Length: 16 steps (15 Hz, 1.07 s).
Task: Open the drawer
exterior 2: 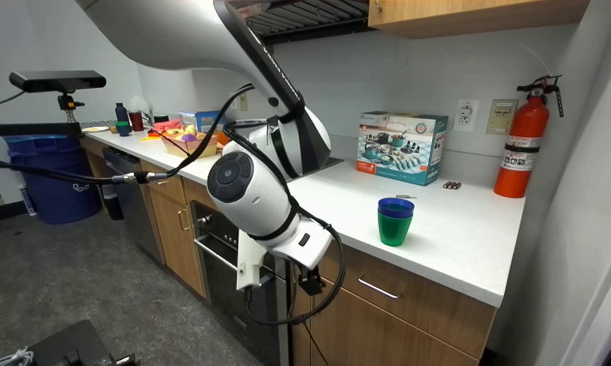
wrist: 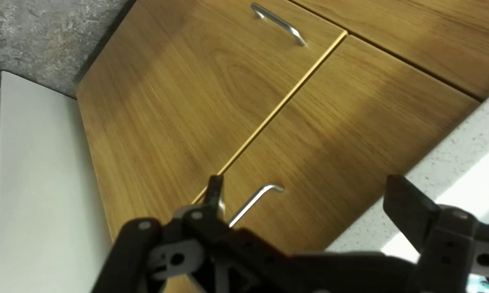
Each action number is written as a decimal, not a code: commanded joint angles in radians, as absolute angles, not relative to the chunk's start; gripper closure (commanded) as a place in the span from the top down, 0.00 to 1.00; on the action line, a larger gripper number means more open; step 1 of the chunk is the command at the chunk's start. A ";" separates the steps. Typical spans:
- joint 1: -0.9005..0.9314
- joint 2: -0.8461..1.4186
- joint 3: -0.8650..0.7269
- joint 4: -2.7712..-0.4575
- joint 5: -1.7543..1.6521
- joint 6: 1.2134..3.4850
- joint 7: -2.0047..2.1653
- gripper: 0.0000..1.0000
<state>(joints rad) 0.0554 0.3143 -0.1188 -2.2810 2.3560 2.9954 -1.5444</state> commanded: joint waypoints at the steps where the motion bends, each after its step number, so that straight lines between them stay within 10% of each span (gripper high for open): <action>1: 0.067 0.325 -0.138 -2.282 2.404 2.990 -1.589 1.00; 16: 0.100 0.360 -0.216 -2.264 2.539 2.949 -1.664 1.00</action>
